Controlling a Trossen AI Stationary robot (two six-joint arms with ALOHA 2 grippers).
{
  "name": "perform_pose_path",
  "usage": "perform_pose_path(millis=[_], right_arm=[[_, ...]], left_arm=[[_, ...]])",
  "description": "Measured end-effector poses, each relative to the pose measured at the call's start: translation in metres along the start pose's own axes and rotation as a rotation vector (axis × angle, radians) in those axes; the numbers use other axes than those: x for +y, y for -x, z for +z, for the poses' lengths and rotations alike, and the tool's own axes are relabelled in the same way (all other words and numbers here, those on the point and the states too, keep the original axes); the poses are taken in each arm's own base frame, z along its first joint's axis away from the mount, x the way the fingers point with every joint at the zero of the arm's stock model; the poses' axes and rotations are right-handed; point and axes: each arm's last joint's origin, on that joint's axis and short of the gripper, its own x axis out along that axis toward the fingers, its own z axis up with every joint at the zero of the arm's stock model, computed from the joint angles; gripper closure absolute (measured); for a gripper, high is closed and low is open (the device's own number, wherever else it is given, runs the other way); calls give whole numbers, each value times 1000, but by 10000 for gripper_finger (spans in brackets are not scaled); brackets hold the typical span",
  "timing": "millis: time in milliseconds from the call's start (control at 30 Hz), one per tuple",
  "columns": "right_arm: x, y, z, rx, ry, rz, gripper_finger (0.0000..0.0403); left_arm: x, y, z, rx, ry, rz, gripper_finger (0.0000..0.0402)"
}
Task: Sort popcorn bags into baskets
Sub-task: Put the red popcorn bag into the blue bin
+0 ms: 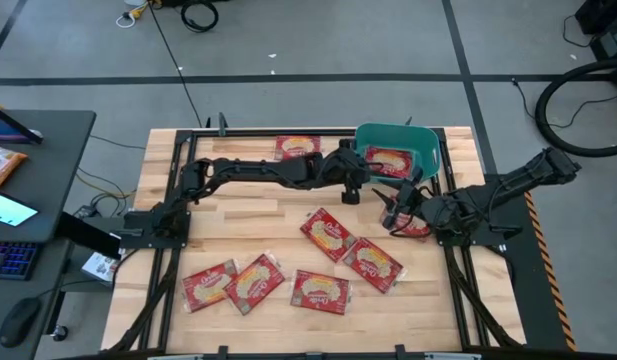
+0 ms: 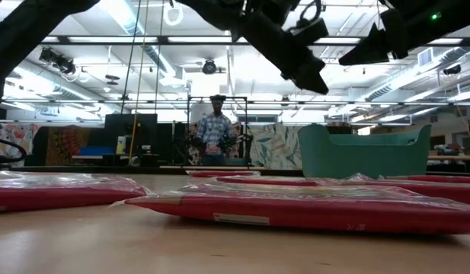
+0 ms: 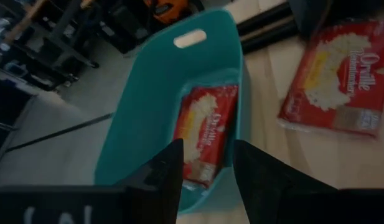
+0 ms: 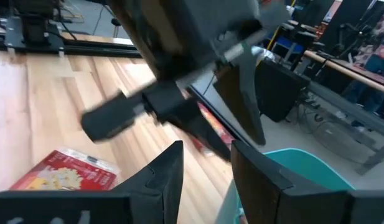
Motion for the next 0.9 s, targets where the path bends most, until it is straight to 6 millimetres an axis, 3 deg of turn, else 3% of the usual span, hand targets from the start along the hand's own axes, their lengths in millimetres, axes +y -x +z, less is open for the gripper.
perform_pose_path(millis=[367,600,900], right_arm=[[-6,-9,0,16,21,3,263],[-8,-13,1,15,1,46,263],[-9,-13,1,18,-7,45,263]], left_arm=[[-1,14,-11,198,18,-31,260],[-11,22,-9,257,-19,-25,260],[-14,44,-19,456,-52,-13,260]])
